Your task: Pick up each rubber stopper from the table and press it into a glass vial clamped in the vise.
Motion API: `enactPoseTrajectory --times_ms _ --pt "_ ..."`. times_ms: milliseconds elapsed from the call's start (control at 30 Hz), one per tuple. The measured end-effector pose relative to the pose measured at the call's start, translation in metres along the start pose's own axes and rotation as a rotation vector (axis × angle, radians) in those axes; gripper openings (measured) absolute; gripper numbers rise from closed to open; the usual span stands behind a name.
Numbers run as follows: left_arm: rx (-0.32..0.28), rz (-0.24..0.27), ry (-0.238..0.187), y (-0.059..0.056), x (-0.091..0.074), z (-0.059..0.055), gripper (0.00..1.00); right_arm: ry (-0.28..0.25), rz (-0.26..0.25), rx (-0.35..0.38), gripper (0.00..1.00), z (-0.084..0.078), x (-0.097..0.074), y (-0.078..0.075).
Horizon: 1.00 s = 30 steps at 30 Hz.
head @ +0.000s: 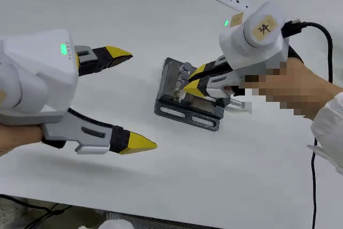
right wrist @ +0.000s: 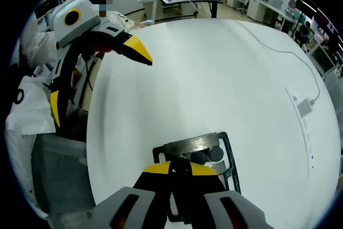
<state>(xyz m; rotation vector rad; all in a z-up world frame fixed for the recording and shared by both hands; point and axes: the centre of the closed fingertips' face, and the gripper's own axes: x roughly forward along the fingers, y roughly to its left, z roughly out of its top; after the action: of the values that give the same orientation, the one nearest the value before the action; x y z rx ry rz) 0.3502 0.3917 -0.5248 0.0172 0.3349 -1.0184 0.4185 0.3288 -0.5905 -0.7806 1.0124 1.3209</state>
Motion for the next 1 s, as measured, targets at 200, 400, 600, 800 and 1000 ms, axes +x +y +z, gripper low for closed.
enactPoseTrajectory --times_ms 200,400,600,800,1000 --pt "-0.002 0.000 -0.004 0.0008 0.0001 0.0004 0.89 0.018 -0.003 -0.017 0.06 0.0003 0.0008 0.0031" --pt "-0.005 0.003 -0.008 0.0021 -0.0004 0.0009 0.89 0.034 -0.004 -0.033 0.06 -0.0001 0.0000 0.0016" --pt "-0.007 -0.002 -0.009 0.0014 0.0004 0.0009 0.88 0.058 -0.022 -0.064 0.06 -0.0004 0.0019 0.0016" --pt "-0.006 -0.003 -0.016 0.0017 0.0017 0.0031 0.88 0.070 -0.034 -0.070 0.05 -0.0004 0.0039 0.0007" --pt "-0.005 -0.008 -0.020 0.0000 0.0044 0.0049 0.87 0.068 -0.033 -0.066 0.06 0.0005 0.0054 0.0016"
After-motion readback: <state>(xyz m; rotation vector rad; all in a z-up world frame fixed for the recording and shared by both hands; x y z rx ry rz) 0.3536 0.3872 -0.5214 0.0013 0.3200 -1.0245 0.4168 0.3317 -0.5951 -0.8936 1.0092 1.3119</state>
